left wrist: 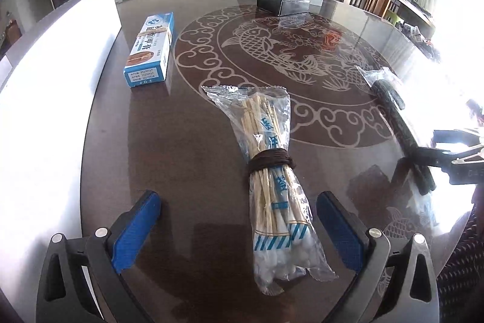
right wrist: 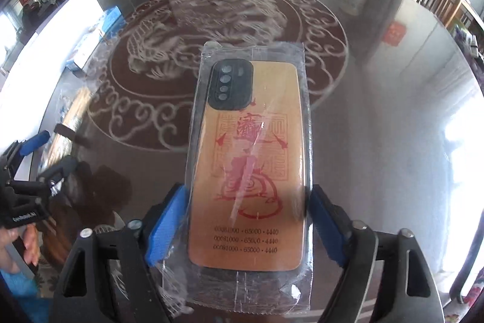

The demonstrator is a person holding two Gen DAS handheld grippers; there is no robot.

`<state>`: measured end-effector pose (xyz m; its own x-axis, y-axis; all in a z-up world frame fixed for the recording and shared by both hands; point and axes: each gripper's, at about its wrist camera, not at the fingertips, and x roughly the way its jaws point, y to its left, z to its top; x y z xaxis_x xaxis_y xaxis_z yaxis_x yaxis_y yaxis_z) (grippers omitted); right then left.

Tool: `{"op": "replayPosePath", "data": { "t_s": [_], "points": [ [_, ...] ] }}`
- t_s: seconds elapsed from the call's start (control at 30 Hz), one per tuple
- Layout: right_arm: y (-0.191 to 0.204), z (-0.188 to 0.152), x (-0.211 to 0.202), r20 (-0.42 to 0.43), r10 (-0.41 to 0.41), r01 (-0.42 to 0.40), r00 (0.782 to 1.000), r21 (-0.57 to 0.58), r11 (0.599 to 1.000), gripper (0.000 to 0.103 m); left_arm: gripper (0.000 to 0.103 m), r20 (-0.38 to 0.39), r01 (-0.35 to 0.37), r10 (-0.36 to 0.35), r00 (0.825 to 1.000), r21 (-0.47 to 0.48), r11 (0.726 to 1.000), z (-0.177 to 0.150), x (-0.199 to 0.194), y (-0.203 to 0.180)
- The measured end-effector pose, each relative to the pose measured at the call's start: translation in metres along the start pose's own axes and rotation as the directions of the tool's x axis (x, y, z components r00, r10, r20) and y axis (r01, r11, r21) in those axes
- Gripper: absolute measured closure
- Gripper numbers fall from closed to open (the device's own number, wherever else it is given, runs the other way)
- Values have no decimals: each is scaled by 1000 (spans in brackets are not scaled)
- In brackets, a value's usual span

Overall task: Organize objects
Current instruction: 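Carry the skewer bundle with the left gripper while the right gripper carries the phone case to the bin, then open the left gripper over the bin while the right gripper drops the phone case there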

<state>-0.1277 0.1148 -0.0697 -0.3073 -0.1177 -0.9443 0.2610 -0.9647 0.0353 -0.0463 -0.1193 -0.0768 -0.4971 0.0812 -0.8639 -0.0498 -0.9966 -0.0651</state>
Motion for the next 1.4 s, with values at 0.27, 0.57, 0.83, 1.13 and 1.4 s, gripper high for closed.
{"op": "replayPosePath", "data": {
  "t_s": [0.27, 0.57, 0.83, 1.13, 1.4],
  "points": [
    [1, 21, -3, -11, -27, 27, 1000, 12, 1000, 28, 76, -4, -14, 14, 1000, 31, 999, 11, -2, -2],
    [-17, 7, -44, 101, 250, -265, 963, 175, 948, 28, 76, 136, 140, -126, 983, -98, 985, 9, -76, 21],
    [132, 67, -118, 190, 543, -549, 818, -27, 836, 28, 76, 245, -45, 111, 963, -260, 964, -3, -173, 133],
    [366, 83, -123, -8, 646, -616, 764, -309, 725, 25, 68, -109, -367, 359, 927, -462, 807, -57, -164, 275],
    [368, 44, -113, 7, 505, -460, 863, -403, 791, 15, 26, -99, -400, 411, 906, -511, 761, -62, -163, 268]
  ]
}}
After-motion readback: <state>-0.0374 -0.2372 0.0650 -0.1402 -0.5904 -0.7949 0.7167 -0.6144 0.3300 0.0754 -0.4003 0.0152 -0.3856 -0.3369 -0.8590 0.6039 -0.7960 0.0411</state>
